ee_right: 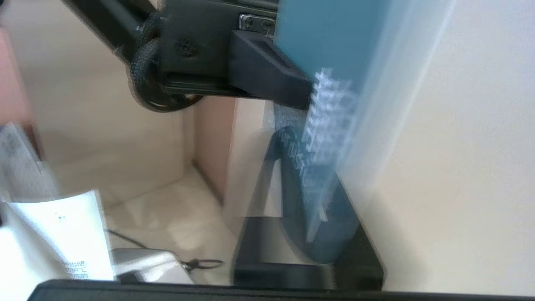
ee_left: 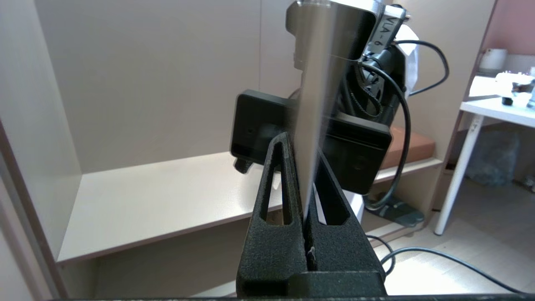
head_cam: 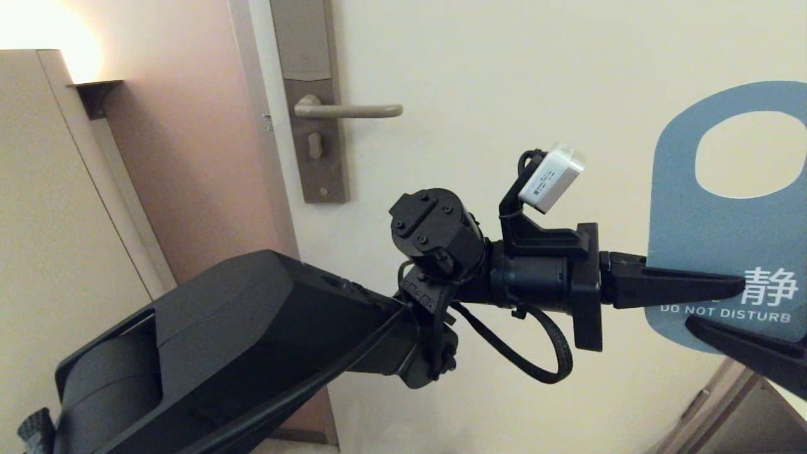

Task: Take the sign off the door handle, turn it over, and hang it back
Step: Hand it to the other hand

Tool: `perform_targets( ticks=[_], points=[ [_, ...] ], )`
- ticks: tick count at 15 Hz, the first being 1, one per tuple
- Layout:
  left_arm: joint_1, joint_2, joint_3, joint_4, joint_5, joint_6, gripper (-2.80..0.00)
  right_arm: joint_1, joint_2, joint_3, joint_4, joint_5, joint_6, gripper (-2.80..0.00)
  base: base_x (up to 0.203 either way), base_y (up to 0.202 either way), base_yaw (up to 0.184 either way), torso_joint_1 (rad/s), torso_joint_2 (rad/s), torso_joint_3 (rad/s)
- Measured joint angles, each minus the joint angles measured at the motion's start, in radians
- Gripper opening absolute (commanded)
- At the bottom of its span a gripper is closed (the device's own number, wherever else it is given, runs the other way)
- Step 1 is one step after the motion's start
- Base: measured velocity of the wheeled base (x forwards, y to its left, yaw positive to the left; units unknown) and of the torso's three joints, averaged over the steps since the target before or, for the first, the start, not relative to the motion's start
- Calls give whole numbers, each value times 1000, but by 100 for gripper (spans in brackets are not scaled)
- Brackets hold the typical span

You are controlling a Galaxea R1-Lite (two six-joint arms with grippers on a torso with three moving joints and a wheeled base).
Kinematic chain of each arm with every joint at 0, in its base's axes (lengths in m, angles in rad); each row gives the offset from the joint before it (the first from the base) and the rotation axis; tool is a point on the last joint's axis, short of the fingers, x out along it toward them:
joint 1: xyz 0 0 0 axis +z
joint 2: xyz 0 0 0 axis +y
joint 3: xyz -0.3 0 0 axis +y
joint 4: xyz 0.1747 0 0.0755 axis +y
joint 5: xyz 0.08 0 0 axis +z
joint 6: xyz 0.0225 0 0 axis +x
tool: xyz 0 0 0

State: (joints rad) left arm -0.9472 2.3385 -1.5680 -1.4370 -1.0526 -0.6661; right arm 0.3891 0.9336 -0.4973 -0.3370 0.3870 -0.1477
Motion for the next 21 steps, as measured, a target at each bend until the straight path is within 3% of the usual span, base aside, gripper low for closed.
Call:
perform_targets(
  ticks=[4, 13, 14, 21],
  points=[
    [-4, -21, 43, -23, 3, -39, -280, 1, 0, -1, 0, -13, 1, -280, 0, 0, 0, 0, 0, 0],
    [-14, -24, 49, -30, 19, -39, -280, 0, 11, 0, -2, -20, 0, -280, 0, 0, 0, 0, 0, 0],
    [-14, -24, 49, -32, 19, -39, 0, 0, 11, 2, -1, -22, 0, -280, 0, 0, 0, 0, 0, 0],
    [-15, -25, 52, -32, 21, -47, 0, 0, 12, 4, -1, -22, 0, -280, 0, 0, 0, 0, 0, 0]
  ],
)
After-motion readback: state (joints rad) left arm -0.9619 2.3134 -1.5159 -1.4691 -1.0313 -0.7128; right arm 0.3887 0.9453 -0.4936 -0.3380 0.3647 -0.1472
